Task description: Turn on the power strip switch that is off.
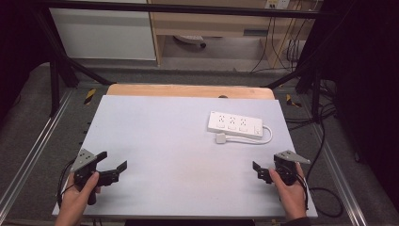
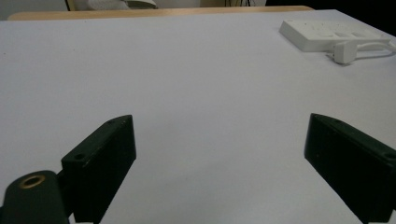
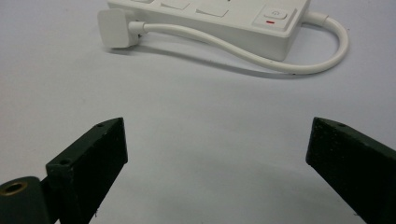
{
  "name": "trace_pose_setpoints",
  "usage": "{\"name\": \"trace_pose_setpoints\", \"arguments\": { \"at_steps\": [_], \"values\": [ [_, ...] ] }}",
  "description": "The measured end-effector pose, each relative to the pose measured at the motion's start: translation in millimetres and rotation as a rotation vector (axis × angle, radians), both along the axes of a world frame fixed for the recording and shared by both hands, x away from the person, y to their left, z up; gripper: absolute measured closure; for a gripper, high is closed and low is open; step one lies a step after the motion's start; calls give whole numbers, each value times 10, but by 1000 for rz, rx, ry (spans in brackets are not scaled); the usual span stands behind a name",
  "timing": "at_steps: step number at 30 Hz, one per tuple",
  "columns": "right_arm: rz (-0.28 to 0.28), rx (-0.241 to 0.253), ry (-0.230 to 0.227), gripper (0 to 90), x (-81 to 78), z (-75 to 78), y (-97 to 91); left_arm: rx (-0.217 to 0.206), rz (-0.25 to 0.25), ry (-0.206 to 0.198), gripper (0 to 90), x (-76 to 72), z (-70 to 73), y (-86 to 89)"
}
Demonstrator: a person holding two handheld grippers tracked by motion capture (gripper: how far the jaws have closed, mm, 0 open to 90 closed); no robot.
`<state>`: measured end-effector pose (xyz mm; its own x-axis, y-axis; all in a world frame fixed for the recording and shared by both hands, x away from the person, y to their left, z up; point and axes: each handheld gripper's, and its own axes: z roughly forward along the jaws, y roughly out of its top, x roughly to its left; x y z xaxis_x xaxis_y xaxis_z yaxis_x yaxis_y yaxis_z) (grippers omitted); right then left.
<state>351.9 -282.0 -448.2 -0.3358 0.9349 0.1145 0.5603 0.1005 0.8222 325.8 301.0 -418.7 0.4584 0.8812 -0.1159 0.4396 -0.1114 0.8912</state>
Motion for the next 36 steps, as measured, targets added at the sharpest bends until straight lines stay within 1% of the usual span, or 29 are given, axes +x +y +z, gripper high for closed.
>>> {"name": "trace_pose_setpoints", "arguments": {
  "at_steps": [3, 4, 5, 7, 9, 10, 12, 15, 16, 18, 19, 20, 22, 24, 25, 26, 28, 29, 31, 33, 35, 36],
  "values": [
    [17, -11, 6, 58, -23, -9, 33, 0, -13, 10, 89, 3, -10, -13],
    [23, -16, 2, 58, -28, -10, 30, 5, -16, 12, 90, 1, -13, -18],
    [26, -11, -1, 58, -33, -9, 32, 14, -29, 14, 89, -5, -17, -30],
    [28, -10, -16, 58, -39, 0, 29, 16, -33, 14, 82, -6, -19, -36],
    [29, -9, -21, 58, -42, 7, 27, 14, -39, 11, 77, -5, -20, -40],
    [31, -8, -29, 58, -44, 12, 27, 15, -41, 12, 75, -4, -21, -40],
    [34, -1, -31, 58, -47, 21, 33, 9, -40, 14, 72, -2, -22, -38],
    [48, 6, -35, 58, -50, 34, 41, 13, -43, 22, 70, 5, -29, -35],
    [53, 6, -41, 58, -54, 44, 44, 7, -40, 24, 69, 9, -33, -38],
    [62, 16, -55, 57, -65, 84, 60, 9, -42, 26, 69, 10, -34, -33],
    [62, 16, -55, 57, -65, 84, 60, 10, -41, 26, 69, 9, -35, -30],
    [65, 22, -66, 55, -72, 120, 65, 9, -39, 26, 69, 10, -36, -28],
    [66, 37, -74, 55, -81, 165, 64, 6, -39, 23, 69, 15, -32, -21],
    [65, 38, -76, 55, -80, 191, 63, 4, -30, -2, 69, 24, -9, 3],
    [65, 35, -82, 55, -76, 218, 62, -4, -21, -8, 70, 34, -1, 11],
    [69, 44, -85, 55, -74, 248, 63, -2, -20, -13, 70, 50, 2, 18],
    [78, 43, -94, 54, -58, 309, 62, 7, -21, -14, 70, 89, 3, 18],
    [87, 46, -97, 53, -32, 365, 63, 3, -24, -17, 70, 108, 3, 17],
    [88, 46, -102, 53, -16, 390, 63, -1, -34, -17, 69, 147, 1, 22],
    [96, 42, -109, 58, 35, 454, 68, -12, -28, -11, 71, 171, -13, 29],
    [97, 47, -109, 61, 50, 476, 71, -11, -24, -4, 71, 172, -35, 45],
    [106, 49, -106, 66, 86, 511, 80, -10, -19, 1, 71, 166, -44, 52]
  ]
}}
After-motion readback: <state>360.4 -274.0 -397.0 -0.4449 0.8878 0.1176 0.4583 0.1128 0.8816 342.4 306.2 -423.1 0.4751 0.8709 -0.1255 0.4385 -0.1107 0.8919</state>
